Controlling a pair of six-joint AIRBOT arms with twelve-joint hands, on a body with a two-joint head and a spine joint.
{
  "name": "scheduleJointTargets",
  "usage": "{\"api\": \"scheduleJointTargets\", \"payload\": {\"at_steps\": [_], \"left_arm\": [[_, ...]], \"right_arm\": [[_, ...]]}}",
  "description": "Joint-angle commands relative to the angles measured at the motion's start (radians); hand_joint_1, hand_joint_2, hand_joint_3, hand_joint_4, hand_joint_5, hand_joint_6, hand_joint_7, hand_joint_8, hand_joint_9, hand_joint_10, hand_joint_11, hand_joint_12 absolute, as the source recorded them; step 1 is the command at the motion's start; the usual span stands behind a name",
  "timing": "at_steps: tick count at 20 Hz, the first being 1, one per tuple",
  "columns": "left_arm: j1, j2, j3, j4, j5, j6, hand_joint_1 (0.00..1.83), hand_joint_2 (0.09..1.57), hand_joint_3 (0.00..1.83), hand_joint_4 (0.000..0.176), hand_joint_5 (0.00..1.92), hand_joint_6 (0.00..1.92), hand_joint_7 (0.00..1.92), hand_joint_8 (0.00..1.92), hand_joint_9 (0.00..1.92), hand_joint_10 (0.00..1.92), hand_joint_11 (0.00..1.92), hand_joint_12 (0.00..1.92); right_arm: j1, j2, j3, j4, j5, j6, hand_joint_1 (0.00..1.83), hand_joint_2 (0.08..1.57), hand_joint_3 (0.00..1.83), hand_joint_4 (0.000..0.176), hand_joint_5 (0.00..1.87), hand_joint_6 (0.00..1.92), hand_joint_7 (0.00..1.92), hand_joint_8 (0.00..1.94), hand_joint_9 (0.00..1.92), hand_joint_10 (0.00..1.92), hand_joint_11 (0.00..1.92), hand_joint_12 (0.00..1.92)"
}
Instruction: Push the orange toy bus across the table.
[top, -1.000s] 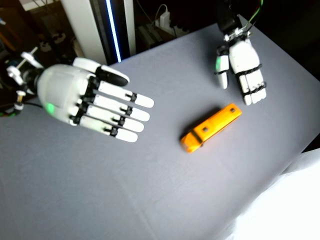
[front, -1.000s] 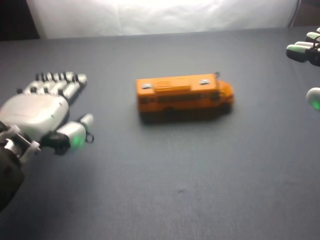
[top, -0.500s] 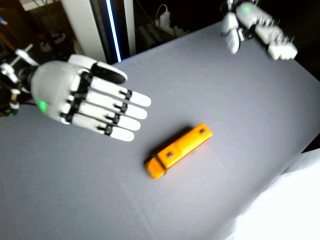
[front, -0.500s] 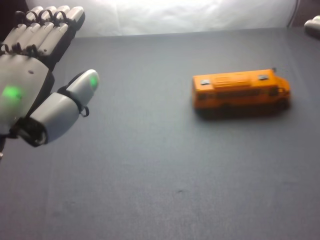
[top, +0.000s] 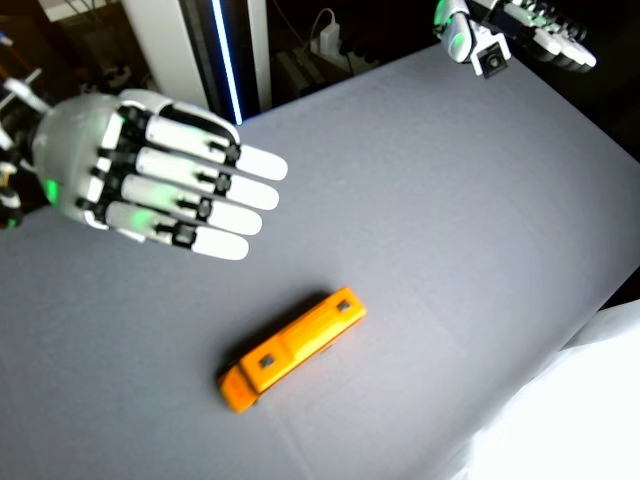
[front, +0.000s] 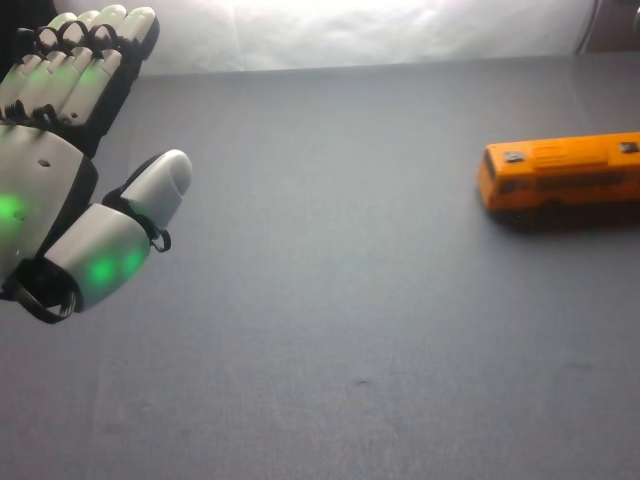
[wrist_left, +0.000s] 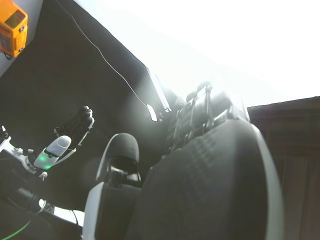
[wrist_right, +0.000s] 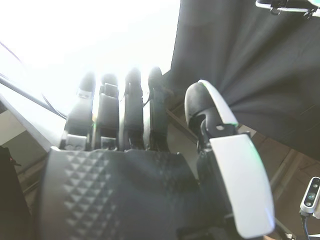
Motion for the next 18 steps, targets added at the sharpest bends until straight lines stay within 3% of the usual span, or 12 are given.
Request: {"api": "scheduleJointTargets", "payload": {"at_steps": [1, 11, 18], "left_arm": [[-0.004, 0.000, -0.007, 0.049, -0.141, -0.004, 0.00, 1.51, 0.01, 0.000, 0.00, 0.00, 0.00, 0.00, 0.00, 0.00, 0.00, 0.00], [0.016, 0.001, -0.019, 0.042, -0.159, -0.005, 0.00, 1.50, 0.00, 0.000, 0.02, 0.01, 0.01, 0.00, 0.00, 0.00, 0.00, 0.00], [0.028, 0.000, -0.025, 0.036, -0.171, -0.006, 0.00, 1.51, 0.01, 0.000, 0.02, 0.00, 0.00, 0.00, 0.00, 0.00, 0.00, 0.00]], "right_arm": [[0.010, 0.004, -0.001, 0.011, 0.126, 0.006, 0.52, 1.44, 0.00, 0.000, 0.47, 0.00, 0.42, 0.00, 0.31, 0.00, 0.02, 0.54], [0.001, 0.004, -0.004, 0.016, 0.124, 0.006, 0.55, 1.48, 0.00, 0.000, 0.45, 0.00, 0.42, 0.00, 0.30, 0.00, 0.00, 0.63], [-0.003, 0.004, -0.005, 0.018, 0.124, 0.006, 0.50, 1.47, 0.00, 0.000, 0.46, 0.00, 0.43, 0.00, 0.29, 0.00, 0.00, 0.52]]}}
